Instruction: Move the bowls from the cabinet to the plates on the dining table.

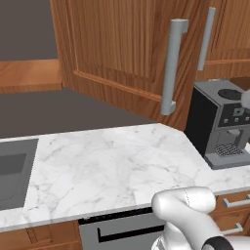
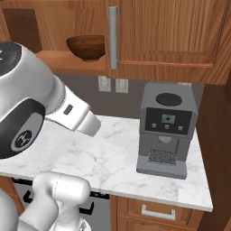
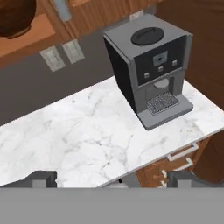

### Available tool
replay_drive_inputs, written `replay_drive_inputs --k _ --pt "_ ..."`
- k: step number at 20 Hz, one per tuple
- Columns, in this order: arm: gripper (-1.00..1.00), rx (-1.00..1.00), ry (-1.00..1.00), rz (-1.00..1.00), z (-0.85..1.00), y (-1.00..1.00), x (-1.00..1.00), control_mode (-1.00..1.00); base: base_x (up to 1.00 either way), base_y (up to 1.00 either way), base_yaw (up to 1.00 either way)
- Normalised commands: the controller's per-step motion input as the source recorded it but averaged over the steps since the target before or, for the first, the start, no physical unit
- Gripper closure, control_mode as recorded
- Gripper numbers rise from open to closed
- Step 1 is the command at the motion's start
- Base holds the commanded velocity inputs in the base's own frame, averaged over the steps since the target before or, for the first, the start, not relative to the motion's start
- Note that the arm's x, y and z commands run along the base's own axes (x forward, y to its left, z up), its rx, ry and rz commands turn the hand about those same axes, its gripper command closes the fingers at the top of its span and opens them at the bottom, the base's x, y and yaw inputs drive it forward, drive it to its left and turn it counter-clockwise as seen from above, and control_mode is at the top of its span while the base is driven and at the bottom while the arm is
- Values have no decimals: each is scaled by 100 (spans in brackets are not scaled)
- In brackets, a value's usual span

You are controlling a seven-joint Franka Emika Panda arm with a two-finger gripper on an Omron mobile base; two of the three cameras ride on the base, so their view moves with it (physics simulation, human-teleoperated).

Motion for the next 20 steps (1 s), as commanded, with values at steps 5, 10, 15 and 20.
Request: replay_drive_inputs --k 5,10,15,20 --pt "-100 28 18 4 -1 4 23 -100 0 0 0" --pt "-100 22 11 0 -4 31 22 -100 0 0 0" --pt "-100 18 6 0 -9 49 25 -100 0 0 0" --pt "-100 19 0 3 -26 33 4 -100 0 0 0"
